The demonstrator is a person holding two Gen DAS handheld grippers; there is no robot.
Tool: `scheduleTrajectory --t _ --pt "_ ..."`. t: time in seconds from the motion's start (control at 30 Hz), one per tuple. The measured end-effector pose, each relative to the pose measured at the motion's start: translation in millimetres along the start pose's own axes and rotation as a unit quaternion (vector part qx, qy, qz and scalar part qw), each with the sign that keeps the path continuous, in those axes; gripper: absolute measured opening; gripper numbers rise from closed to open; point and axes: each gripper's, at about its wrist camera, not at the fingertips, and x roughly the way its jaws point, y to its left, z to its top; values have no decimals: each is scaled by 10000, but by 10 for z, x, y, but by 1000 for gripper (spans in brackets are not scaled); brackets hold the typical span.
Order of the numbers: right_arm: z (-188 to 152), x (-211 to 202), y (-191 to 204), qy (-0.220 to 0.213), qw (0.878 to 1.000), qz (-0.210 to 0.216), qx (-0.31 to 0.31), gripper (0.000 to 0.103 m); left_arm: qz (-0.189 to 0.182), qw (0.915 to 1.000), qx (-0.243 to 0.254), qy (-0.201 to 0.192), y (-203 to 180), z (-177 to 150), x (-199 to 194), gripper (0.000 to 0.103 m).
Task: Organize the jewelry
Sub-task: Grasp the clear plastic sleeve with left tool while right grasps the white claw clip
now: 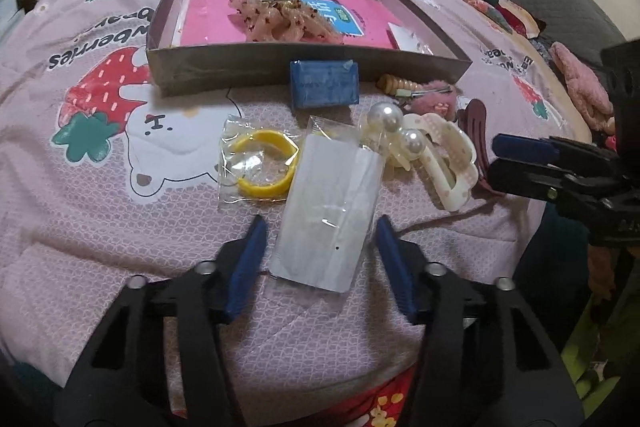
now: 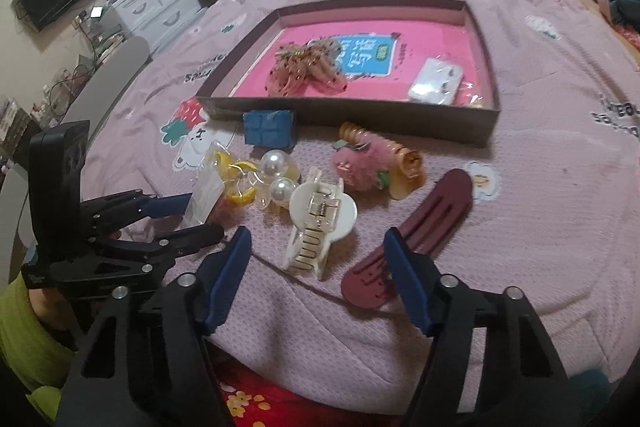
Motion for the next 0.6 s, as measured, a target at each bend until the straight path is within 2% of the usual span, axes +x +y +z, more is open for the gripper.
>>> scheduleTrajectory --t 0.23,0.4,0.6 --pt "39 206 16 259 9996 64 28 45 -161 9997 -151 -69 88 -27 -65 37" --pt "56 293 -30 338 9992 143 180 27 -163 9994 -259 -175 161 -51 -192 37" --pt "37 218 15 70 9999 50 100 25 -73 9986 -385 -359 257 -33 -356 37"
